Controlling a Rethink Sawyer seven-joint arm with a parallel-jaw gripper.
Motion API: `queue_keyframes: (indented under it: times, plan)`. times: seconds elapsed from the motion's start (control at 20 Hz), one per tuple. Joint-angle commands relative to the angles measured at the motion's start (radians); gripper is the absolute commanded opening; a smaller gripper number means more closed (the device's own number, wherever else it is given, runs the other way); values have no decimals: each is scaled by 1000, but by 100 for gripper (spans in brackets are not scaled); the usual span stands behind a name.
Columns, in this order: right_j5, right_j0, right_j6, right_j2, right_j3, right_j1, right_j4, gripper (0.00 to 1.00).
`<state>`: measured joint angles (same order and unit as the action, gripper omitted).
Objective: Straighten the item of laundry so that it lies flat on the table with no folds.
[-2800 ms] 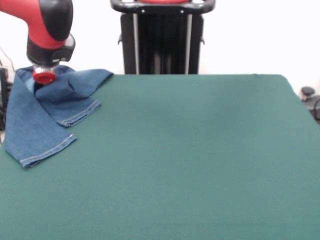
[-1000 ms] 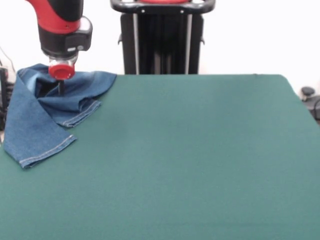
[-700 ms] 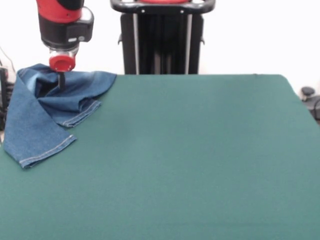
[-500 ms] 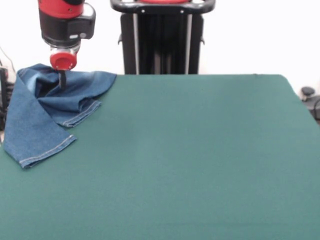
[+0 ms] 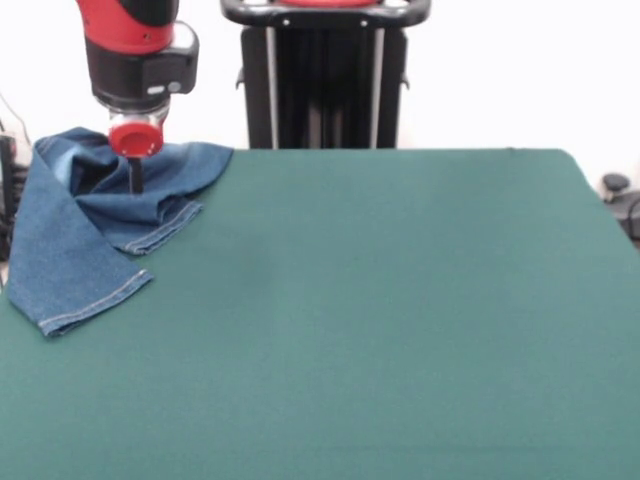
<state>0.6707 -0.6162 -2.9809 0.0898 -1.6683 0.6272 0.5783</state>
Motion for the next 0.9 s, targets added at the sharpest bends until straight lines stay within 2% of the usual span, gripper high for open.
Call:
queue_keyframes:
  times: [0.05,0.35,0.9]
  plan:
    - [-9,44,117,109,74,-135,-21,100]
    - [-9,62,103,105,129,-174,-24,100]
    - [-64,85,61,85,151,-197,-19,100]
